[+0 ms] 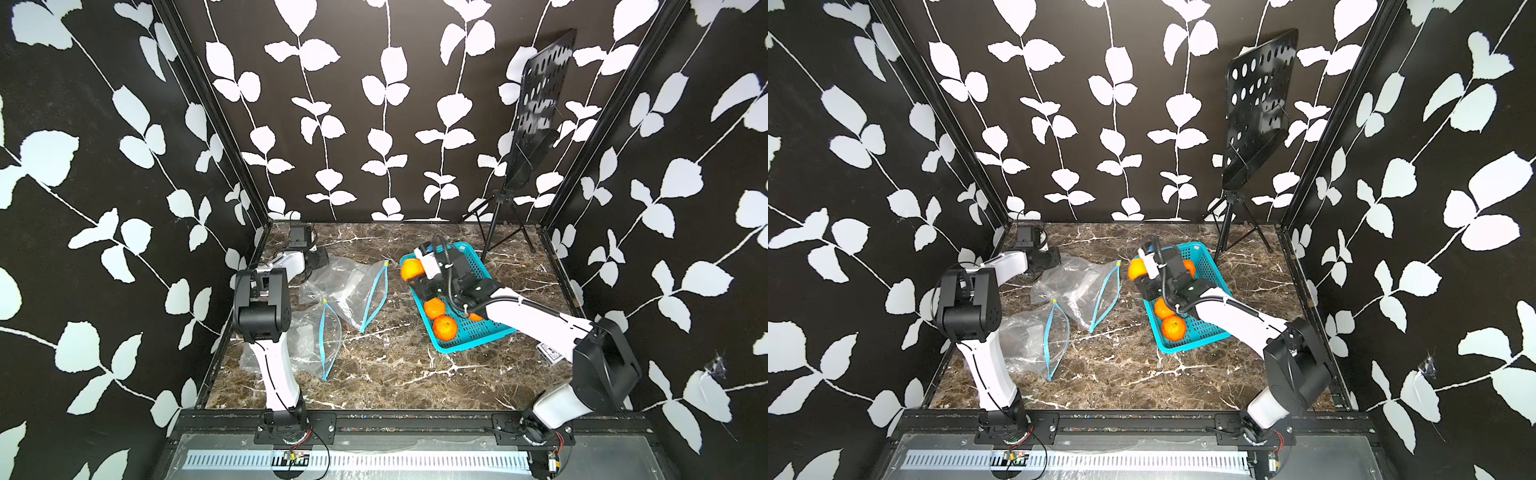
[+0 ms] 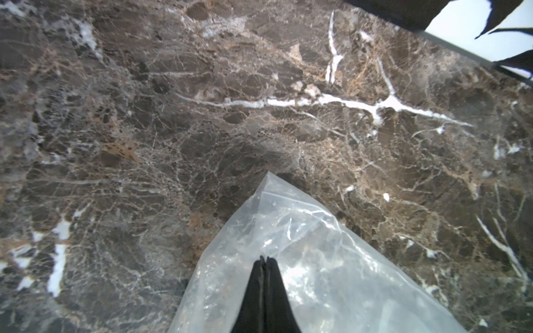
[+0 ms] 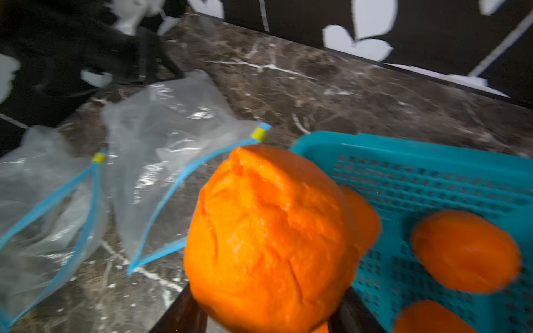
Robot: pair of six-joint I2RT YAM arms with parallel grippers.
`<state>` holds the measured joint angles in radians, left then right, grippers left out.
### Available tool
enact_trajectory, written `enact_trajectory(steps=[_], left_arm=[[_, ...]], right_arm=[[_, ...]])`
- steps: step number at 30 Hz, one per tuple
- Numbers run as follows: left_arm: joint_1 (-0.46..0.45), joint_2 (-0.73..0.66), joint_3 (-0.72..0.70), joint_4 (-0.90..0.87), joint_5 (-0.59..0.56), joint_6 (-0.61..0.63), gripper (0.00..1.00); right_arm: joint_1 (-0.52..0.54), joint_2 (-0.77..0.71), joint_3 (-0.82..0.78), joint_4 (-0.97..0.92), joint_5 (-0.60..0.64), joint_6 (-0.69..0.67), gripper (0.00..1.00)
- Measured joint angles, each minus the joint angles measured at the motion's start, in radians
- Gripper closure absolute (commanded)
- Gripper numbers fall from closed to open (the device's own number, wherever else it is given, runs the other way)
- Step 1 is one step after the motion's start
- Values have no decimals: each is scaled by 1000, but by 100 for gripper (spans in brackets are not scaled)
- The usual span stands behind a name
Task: Open the zip-top bag and take out the orange
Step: Place the orange in the basket.
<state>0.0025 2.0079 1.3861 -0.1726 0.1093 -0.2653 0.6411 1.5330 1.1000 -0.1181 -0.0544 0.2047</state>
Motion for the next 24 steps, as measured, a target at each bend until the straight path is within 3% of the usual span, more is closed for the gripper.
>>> enact_trajectory(steps=[1, 5, 9, 16, 24], left_arm=[[0, -9, -2, 0, -2, -1, 87], [0, -49, -11, 9, -9, -13, 59], [0, -77, -21, 22, -11, -14, 51], [-23, -216, -152, 51, -30, -27, 45], [-264, -446, -307, 105, -73, -24, 44]], right_arm=[[-25, -5, 0, -23, 18, 2, 60], [-87, 3, 14, -129, 102, -7, 60], [-115, 72, 73, -201, 127, -19, 60], [-128, 239, 195, -284, 145, -50, 60], [-137, 360, 309, -348, 170, -69, 59]])
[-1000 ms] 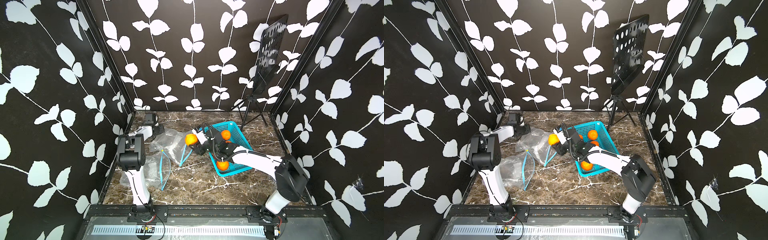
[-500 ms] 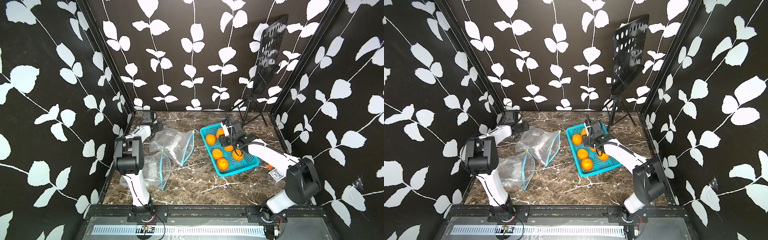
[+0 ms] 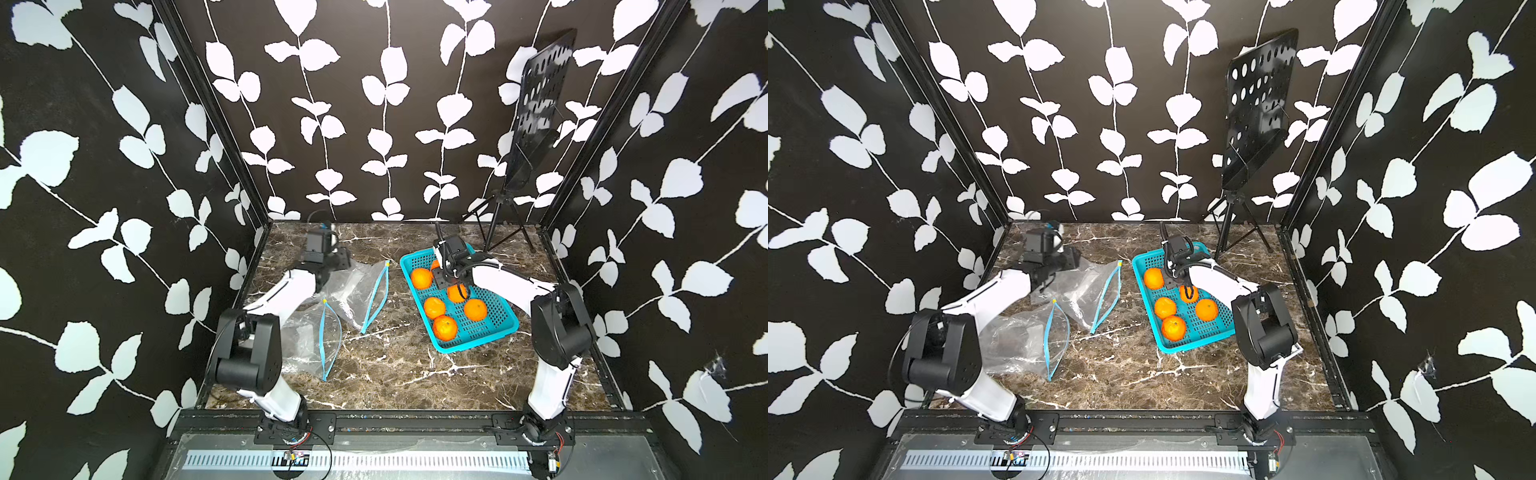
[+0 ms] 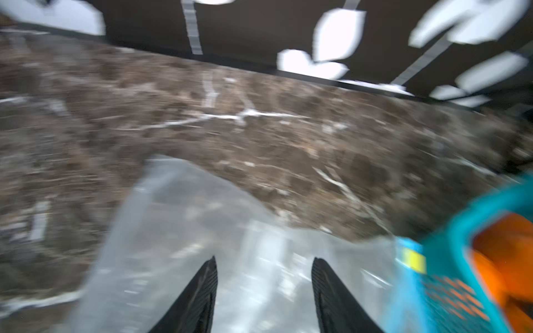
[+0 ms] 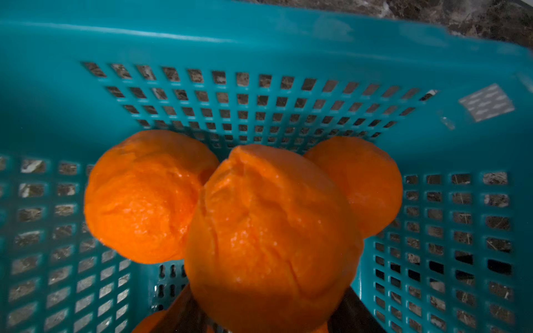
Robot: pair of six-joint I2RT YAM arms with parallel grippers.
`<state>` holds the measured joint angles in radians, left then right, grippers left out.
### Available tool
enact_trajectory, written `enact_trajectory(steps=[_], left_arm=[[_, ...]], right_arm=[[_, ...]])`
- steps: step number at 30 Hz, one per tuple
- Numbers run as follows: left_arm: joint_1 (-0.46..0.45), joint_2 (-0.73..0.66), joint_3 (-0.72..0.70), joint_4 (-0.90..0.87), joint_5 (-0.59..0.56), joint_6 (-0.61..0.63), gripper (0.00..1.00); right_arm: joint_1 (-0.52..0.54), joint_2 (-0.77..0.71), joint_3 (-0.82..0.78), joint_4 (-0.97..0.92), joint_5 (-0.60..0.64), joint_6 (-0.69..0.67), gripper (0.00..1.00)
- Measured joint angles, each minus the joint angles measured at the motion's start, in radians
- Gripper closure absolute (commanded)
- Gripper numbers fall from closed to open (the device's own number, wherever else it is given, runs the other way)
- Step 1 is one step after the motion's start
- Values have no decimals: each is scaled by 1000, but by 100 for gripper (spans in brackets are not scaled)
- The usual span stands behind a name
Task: Open the zip-top bag and take out the orange
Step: Place the orange in the basket.
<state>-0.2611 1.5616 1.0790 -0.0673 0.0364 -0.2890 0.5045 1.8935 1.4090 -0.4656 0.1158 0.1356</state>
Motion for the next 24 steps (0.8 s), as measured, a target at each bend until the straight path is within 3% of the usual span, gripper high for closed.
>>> enact_trajectory(steps=[7, 9, 11, 14, 24], left_arm=[[-47, -47, -109, 55, 18, -26, 42], [-53, -44, -143, 71, 35, -39, 43], [-61, -37, -158, 74, 37, -46, 43], [-79, -13, -158, 93, 34, -52, 43], [-103, 193, -122, 126, 28, -60, 44]], right_arm=[[-5, 50, 28, -6, 5, -8, 53], [-5, 68, 46, 1, 4, -8, 44], [-5, 80, 52, 17, 3, -6, 30], [-5, 94, 48, 4, -3, 3, 22], [-5, 51, -10, -6, -22, 10, 12]])
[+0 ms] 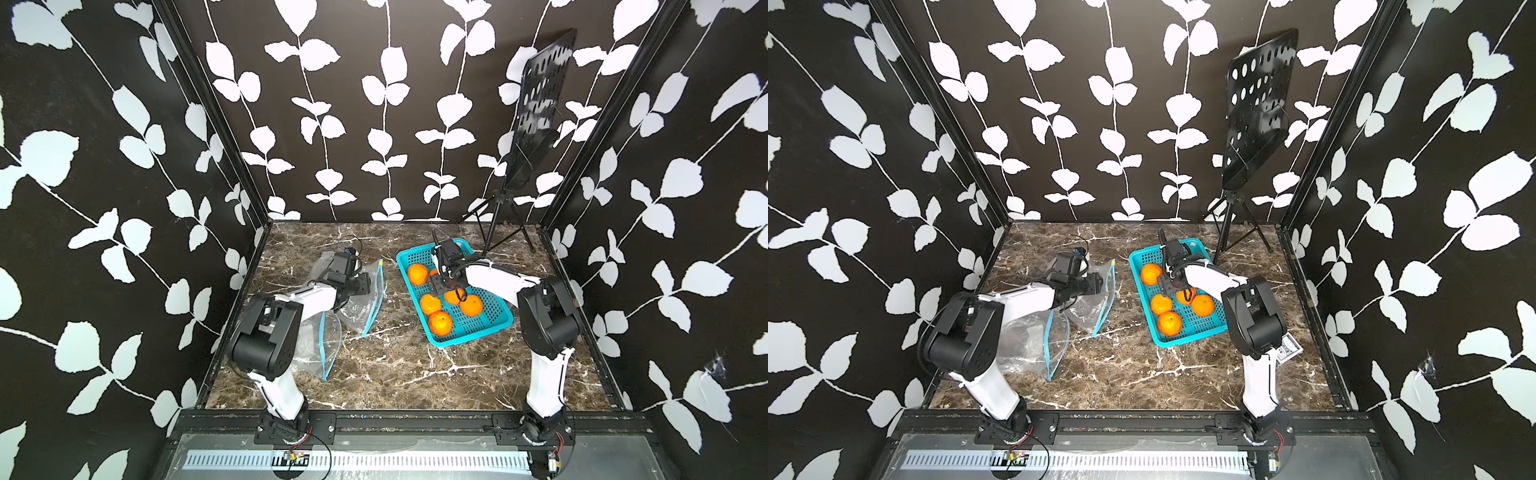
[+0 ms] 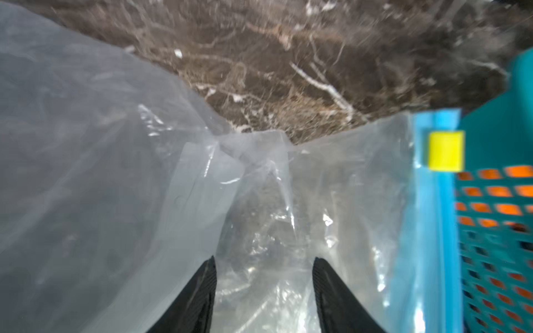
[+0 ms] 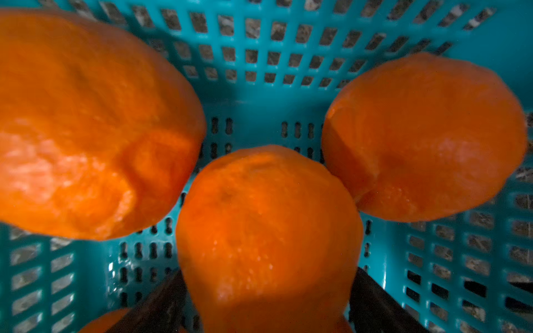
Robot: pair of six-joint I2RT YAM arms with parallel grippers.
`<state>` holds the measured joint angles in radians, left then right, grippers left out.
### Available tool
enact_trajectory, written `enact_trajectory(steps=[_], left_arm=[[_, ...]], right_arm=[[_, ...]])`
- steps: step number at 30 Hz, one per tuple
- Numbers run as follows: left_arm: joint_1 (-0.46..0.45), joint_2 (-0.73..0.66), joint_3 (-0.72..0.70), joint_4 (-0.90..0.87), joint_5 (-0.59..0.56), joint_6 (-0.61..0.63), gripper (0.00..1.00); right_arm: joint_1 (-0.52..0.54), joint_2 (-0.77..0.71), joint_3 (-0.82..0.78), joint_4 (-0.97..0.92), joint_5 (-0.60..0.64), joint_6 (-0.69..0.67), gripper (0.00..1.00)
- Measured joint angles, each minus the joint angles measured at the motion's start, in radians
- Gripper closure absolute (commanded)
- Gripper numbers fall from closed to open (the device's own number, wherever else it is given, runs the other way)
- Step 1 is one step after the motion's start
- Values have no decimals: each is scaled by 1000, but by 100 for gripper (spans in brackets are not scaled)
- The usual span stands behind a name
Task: Open the zip-top bag and take out the orange
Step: Place the orange in the basket, then move the zipper food storage bag to the center of the board.
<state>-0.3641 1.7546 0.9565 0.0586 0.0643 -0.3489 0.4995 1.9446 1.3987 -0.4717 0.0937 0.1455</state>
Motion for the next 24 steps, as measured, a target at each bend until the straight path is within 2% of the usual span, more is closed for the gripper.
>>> enact_trajectory(steps=[4, 9, 15, 18, 22, 24], left_arm=[[0, 53, 37, -6, -26, 4, 47], [8, 136, 159, -59, -95, 28, 48], [76, 182, 208, -113, -132, 64, 48], [135, 182, 209, -132, -134, 77, 48], [200, 182, 224, -168, -126, 91, 47], [216, 182, 245, -184, -124, 97, 43]], right_arm=[[4, -82, -1, 1, 1, 0, 2], [18, -216, -28, 10, 24, -1, 1], [10, -397, -181, 33, 48, 4, 0], [-35, -474, -276, 59, 26, 16, 0], [-154, -558, -383, 75, 0, 50, 0], [-220, -573, -399, 80, -3, 74, 0]])
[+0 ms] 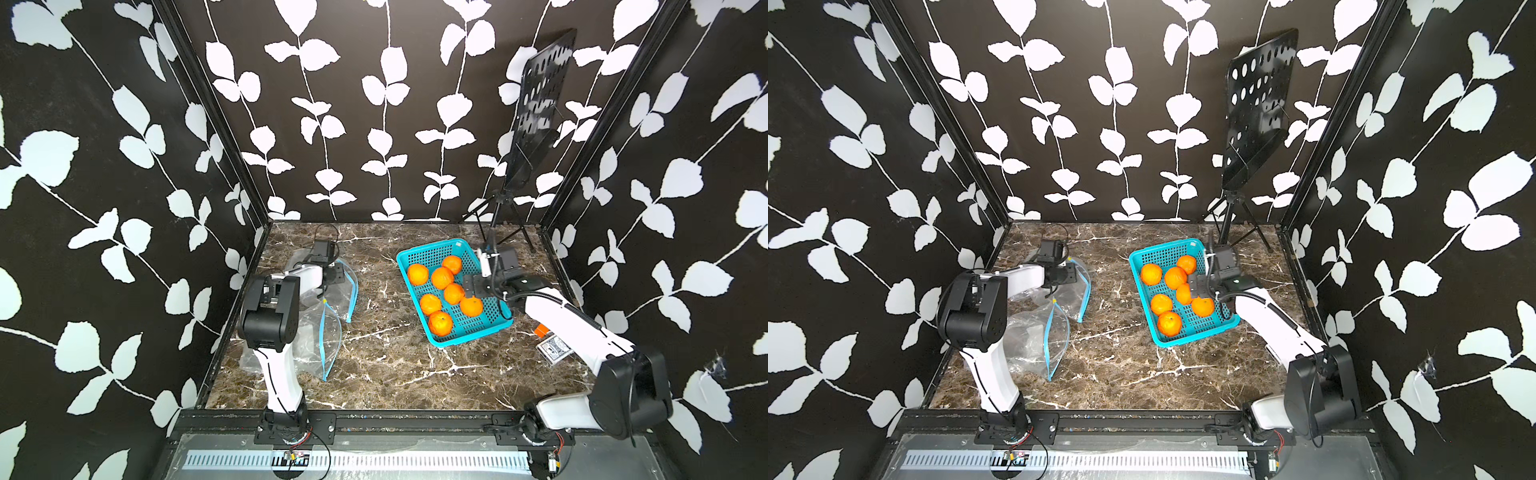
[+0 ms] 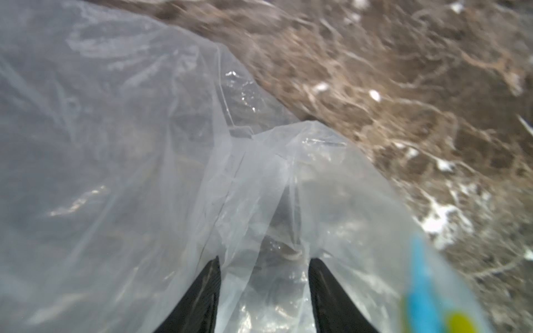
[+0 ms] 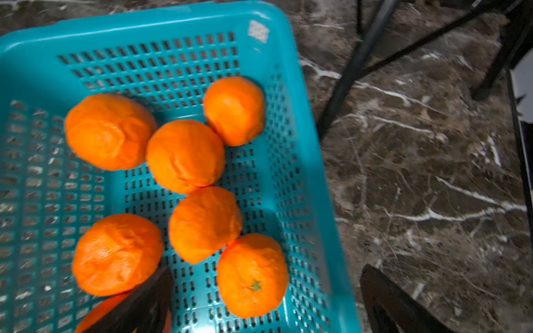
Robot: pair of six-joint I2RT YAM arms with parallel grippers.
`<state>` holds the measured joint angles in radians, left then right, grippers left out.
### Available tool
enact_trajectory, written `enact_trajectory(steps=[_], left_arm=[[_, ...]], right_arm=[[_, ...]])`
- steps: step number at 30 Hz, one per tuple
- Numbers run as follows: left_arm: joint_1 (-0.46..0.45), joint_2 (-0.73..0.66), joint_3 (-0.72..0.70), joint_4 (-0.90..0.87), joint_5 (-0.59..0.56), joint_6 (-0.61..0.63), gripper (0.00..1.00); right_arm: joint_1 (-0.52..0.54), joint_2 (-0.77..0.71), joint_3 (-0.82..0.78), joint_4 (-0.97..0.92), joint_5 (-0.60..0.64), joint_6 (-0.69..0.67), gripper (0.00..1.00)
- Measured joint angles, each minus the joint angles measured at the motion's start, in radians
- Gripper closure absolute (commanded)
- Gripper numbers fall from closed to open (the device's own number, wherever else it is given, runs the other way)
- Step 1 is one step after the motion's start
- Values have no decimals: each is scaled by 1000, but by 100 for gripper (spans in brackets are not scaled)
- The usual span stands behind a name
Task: Open the zip-top bag and take out the orange
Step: Move the zipper food storage bag to the center of the board, then adjust the basket at the center of the board.
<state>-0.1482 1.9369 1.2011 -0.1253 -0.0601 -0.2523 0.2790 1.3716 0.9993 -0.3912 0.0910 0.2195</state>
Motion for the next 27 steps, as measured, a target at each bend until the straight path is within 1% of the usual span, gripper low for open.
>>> enact_trajectory(steps=[1, 3, 4, 7, 9, 12, 15, 17, 20, 23, 27], left_arm=[[2, 0, 11, -5, 1, 3, 39], [0, -2, 25, -3, 12, 2, 33], [-2, -5, 25, -2, 21, 5, 2], [-7, -29, 21, -9, 45, -13, 1], [-8, -70, 12, -16, 52, -17, 1], [-8, -185, -25, -24, 43, -17, 1], [-7, -349, -114, 11, 11, -8, 1], [-3, -451, -182, 37, -14, 10, 1], [14, -534, -261, 58, -42, 37, 1], [36, -561, -329, 90, -61, 51, 1], [48, -558, -372, 113, -92, 71, 1]], right_arm=[[-34, -1, 0, 1, 8, 14, 1], [-91, 3, 0, 7, 44, 41, 1], [-116, 7, 0, 6, 66, 49, 0], [-184, 43, 1, 13, 112, 69, 1], [-222, 80, 1, 14, 117, 69, 1], [-271, 143, 2, 21, 106, 69, 1], [-303, 228, 25, 34, 61, 59, 0], [-306, 293, 62, 31, 18, 41, 1], [-278, 339, 85, 29, -19, 12, 1], [-248, 351, 87, 26, -58, -11, 1], [-214, 407, 119, 16, -103, -45, 1]])
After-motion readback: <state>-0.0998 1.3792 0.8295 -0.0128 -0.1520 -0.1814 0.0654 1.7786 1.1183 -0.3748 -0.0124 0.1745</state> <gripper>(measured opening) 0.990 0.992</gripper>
